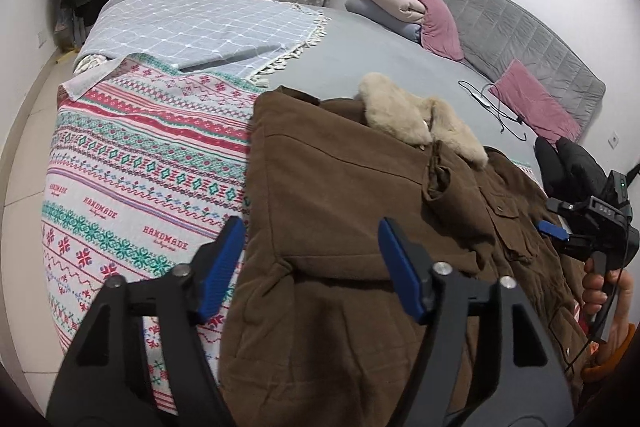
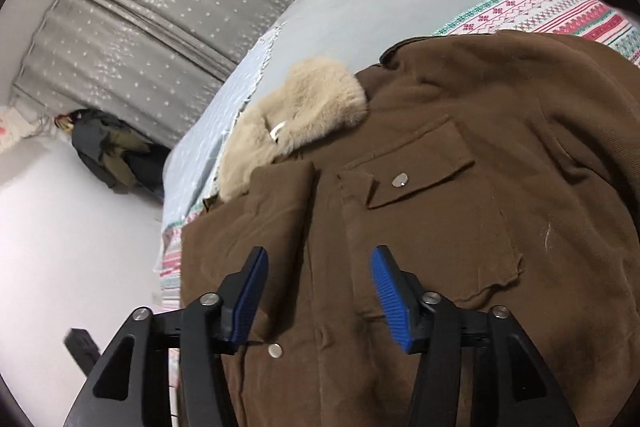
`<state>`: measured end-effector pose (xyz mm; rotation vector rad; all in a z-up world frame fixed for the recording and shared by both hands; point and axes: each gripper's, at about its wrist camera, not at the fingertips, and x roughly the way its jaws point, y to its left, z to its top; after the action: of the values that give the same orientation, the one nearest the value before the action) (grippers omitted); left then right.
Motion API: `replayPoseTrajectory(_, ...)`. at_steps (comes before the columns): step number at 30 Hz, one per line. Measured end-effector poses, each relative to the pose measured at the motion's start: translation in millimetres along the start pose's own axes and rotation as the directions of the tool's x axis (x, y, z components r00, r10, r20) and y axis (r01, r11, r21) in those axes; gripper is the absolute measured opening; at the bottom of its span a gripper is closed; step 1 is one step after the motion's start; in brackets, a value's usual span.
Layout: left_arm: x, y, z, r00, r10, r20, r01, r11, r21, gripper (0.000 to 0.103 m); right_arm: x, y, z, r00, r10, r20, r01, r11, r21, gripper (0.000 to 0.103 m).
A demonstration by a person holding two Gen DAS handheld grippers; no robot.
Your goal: Fold large clothes
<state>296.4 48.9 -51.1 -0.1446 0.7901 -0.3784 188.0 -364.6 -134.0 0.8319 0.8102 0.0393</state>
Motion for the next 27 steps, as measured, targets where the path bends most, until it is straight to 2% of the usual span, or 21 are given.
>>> replayPoseTrajectory(1, 1, 3, 0, 1.0, 0.002, 0.0, -0.002, 1.0, -0.01, 0.057, 5, 4, 2, 1.0, 0.013, -0.007, -0.013, 1.0, -0.001, 0.062)
replayPoseTrajectory(3, 3, 8, 0, 1.0, 0.002, -0.009, -0.003, 0.999, -0.035, 0.052, 14, 19, 1, 1.0, -0.002, -0.024, 0.001, 1.0, -0.031, 0.064)
replayPoseTrajectory(6, 4, 14, 0, 1.0, 0.008, -0.016, -0.009, 0.999, -0.05, 0.052, 41, 60, -10, 0.996, -0.078, -0.053, 0.067, 0.98, -0.185, 0.065)
replayPoseTrajectory(8, 6, 14, -1, 1.0, 0.015, -0.019, -0.016, 0.999, -0.047, 0.052, 66, 100, -27, 0.986, -0.148, -0.076, 0.113, 0.93, -0.349, 0.067)
replayPoseTrajectory(10, 8, 15, -1, 1.0, 0.007, -0.021, -0.008, 0.999, -0.045, 0.052, 90, 131, -47, 0.97, -0.231, -0.079, 0.163, 0.854, -0.494, 0.069)
replayPoseTrajectory(12, 11, 14, -3, 0.999, -0.037, -0.027, 0.035, 0.998, -0.051, 0.052, 116, 151, -63, 0.945, -0.323, -0.045, 0.229, 0.756, -0.614, 0.069)
replayPoseTrajectory(14, 17, 13, -5, 0.995, -0.087, -0.041, 0.084, 0.994, -0.066, 0.052, 128, 154, -70, 0.918, -0.396, 0.015, 0.305, 0.682, -0.665, 0.069)
replayPoseTrajectory(15, 21, 13, -7, 0.993, -0.101, -0.06, 0.097, 0.993, -0.073, 0.052, 132, 150, -67, 0.906, -0.422, 0.037, 0.335, 0.661, -0.671, 0.069)
replayPoseTrajectory(17, 30, 10, -10, 0.991, -0.095, -0.099, 0.088, 0.993, -0.074, 0.052, 126, 131, -53, 0.892, -0.45, 0.056, 0.377, 0.669, -0.641, 0.067)
replayPoseTrajectory(19, 37, 7, -14, 0.989, -0.053, -0.139, 0.046, 0.998, -0.053, 0.052, 104, 105, -34, 0.887, -0.457, 0.069, 0.411, 0.711, -0.57, 0.067)
replayPoseTrajectory(21, 37, 1, -14, 0.989, -0.008, -0.144, 0.007, 1.0, -0.011, 0.052, 72, 73, -18, 0.898, -0.436, 0.057, 0.406, 0.773, -0.487, 0.067)
replayPoseTrajectory(23, 35, -2, -13, 0.99, 0.004, -0.138, -0.003, 1.0, 0.002, 0.052, 35, 39, -5, 0.916, -0.4, 0.036, 0.38, 0.833, -0.402, 0.069)
replayPoseTrajectory(27, 31, -7, -12, 0.994, 0.006, -0.11, -0.004, 1.0, 0.02, 0.052, -23, -3, 10, 0.954, -0.3, 0.012, 0.29, 0.909, -0.298, 0.069)
